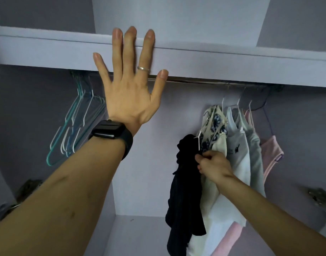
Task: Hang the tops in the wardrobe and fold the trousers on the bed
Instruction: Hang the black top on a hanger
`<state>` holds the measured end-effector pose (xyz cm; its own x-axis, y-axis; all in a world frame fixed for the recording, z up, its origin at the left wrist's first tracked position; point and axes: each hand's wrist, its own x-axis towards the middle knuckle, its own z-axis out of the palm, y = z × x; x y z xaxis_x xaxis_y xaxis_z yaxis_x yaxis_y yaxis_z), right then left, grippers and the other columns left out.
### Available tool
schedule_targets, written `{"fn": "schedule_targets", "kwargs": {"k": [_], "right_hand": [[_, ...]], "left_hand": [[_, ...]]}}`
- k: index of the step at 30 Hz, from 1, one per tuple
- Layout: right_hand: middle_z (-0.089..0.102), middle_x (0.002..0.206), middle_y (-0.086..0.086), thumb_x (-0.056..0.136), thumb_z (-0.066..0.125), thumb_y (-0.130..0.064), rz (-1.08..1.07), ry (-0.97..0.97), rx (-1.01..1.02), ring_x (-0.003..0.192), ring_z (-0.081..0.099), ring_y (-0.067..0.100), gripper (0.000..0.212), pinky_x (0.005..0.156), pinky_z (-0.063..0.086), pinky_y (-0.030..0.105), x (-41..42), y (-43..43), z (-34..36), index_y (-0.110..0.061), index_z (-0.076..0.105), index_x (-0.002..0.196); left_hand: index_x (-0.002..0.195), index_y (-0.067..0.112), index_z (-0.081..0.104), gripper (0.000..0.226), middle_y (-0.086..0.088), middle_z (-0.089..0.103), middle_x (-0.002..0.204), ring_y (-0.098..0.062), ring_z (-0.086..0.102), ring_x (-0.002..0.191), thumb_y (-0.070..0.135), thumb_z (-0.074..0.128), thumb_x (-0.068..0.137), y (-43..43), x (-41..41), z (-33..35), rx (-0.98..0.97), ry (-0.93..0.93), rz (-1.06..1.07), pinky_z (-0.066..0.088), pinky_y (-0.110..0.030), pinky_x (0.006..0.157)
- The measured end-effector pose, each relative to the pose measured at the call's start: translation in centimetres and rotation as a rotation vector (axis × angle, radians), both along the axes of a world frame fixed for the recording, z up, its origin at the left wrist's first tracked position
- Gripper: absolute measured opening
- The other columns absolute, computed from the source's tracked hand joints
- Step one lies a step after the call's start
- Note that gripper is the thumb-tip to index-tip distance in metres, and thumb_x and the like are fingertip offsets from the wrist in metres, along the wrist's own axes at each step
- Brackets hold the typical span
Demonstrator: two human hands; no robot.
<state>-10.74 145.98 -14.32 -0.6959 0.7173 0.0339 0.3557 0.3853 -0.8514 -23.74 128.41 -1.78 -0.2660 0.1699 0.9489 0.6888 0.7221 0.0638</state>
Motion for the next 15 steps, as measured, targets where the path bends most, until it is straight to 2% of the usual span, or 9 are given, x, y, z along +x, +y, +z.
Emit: {"fn": "schedule_targets", "kwargs": {"k": [4, 7, 9, 12, 15], "right_hand": [[0.071, 0.075, 0.006, 0.097, 0.064, -0.026, -0.041, 0.125, 0.045, 0.082, 0.071, 0.026, 0.023, 0.087, 0.057, 0.039, -2.0, 1.7, 1.5, -0.026, 0.055, 0.076], [0.072, 0.085, 0.008, 0.094, 0.066, -0.032, -0.072, 0.17, 0.105, 0.09, 0.07, 0.03, 0.013, 0.092, 0.056, 0.045, -4.1, 3.3, 2.5, -0.021, 0.062, 0.09], [0.073, 0.091, 0.01, 0.089, 0.066, -0.037, -0.118, 0.187, 0.167, 0.094, 0.07, 0.032, 0.019, 0.091, 0.057, 0.047, -5.5, 4.4, 3.7, -0.018, 0.065, 0.088], [0.072, 0.088, 0.013, 0.093, 0.062, -0.033, -0.163, 0.164, 0.241, 0.091, 0.068, 0.034, 0.027, 0.087, 0.057, 0.043, -6.7, 5.3, 6.2, -0.01, 0.066, 0.079], [0.069, 0.094, 0.014, 0.097, 0.058, -0.027, -0.204, 0.092, 0.304, 0.093, 0.064, 0.032, 0.027, 0.082, 0.052, 0.035, -7.7, 6.2, 7.7, -0.002, 0.066, 0.089]], "left_hand": [[0.161, 0.025, 0.014, 0.065, -0.009, 0.01, 0.168, -0.033, 0.006, 0.155, 0.057, 0.022, 0.105, 0.6, -0.4, -0.1, 0.034, 0.047, 0.063, 0.0, -0.067, 0.119], [0.161, 0.025, 0.015, 0.066, -0.008, 0.012, 0.168, -0.031, 0.008, 0.155, 0.059, 0.019, 0.104, 0.8, -0.6, -0.7, 0.051, 0.064, 0.076, 0.002, -0.066, 0.119], [0.161, 0.026, 0.015, 0.065, -0.007, 0.012, 0.168, -0.031, 0.008, 0.155, 0.059, 0.019, 0.104, 0.8, -0.9, -0.9, 0.063, 0.065, 0.069, 0.002, -0.066, 0.119], [0.161, 0.026, 0.015, 0.065, -0.007, 0.012, 0.168, -0.03, 0.006, 0.155, 0.058, 0.021, 0.104, 0.9, -1.0, -0.9, 0.07, 0.069, 0.05, 0.0, -0.066, 0.119], [0.161, 0.027, 0.015, 0.065, -0.006, 0.012, 0.168, -0.03, 0.006, 0.155, 0.058, 0.024, 0.105, 1.0, -1.3, -1.0, 0.08, 0.086, 0.033, 0.0, -0.066, 0.119]]}}
